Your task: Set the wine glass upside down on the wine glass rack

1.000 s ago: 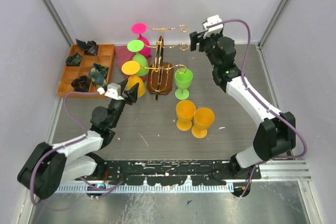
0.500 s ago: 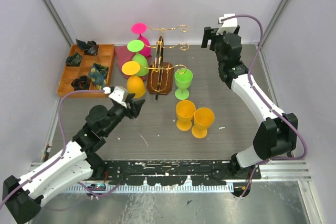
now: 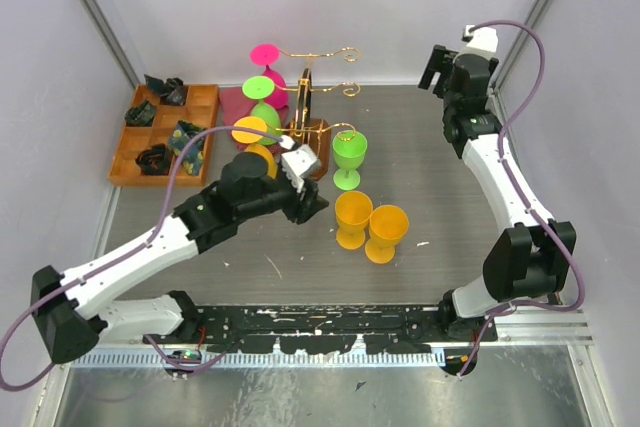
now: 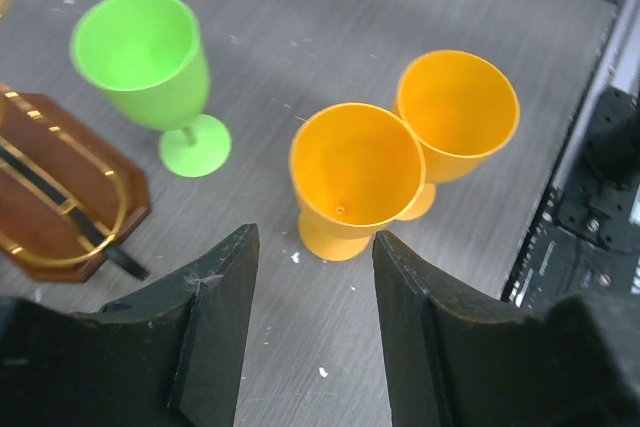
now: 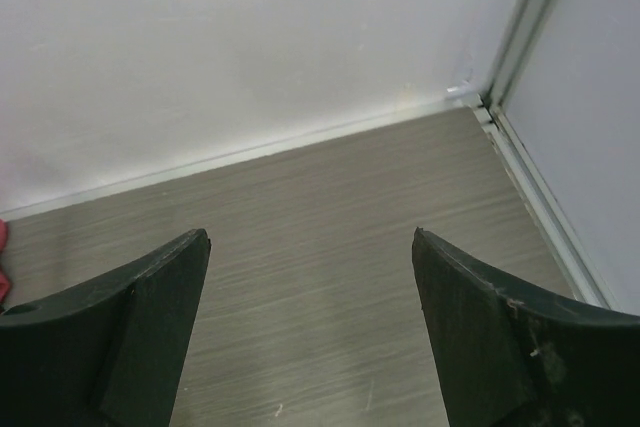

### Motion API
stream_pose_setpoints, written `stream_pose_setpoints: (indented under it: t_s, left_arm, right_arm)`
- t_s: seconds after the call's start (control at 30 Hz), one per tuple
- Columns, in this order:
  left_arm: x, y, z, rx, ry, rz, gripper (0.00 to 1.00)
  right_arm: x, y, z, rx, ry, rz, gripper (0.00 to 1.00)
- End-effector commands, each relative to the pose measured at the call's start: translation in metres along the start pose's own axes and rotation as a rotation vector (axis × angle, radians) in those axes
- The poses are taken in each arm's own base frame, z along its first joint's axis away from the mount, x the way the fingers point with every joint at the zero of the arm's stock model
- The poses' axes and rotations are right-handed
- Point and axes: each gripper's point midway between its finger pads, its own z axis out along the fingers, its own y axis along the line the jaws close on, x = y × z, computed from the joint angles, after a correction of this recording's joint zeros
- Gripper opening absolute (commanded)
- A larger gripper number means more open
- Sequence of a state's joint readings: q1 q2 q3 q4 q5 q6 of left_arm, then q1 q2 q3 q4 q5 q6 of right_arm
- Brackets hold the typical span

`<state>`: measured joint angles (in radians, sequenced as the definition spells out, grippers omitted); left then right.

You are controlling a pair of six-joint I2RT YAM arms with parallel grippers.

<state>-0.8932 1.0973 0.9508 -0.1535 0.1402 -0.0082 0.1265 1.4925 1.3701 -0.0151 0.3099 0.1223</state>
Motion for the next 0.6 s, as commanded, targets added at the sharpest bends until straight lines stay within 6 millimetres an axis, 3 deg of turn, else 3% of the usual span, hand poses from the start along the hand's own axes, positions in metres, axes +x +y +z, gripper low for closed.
stream_pose_setpoints:
  t_s: [0.0, 0.13, 0.4, 0.57]
  left_arm:
    - [0.004, -0.025, 0.016, 0.142, 0.074, 0.031, 0.56]
    - [-0.006, -0.025, 0.029, 0.134, 0.081, -0.007, 0.55]
    - [0.005, -0.007, 0.061, -0.006, 0.176, -0.011, 0.56]
    - [0.020, -0.007, 0.077, -0.040, 0.245, -0.013, 0.57]
  right_arm:
    - [-0.014, -0.012, -0.010, 0.027, -0.005, 0.058, 0.87]
    - [-0.007, -0.020, -0.018, 0.043, 0.010, 0.041, 0.87]
    - [0.008, -0.028, -0.033, 0.050, 0.033, 0.033, 0.87]
    - [0.007, -0.033, -0.040, 0.065, 0.026, 0.018, 0.87]
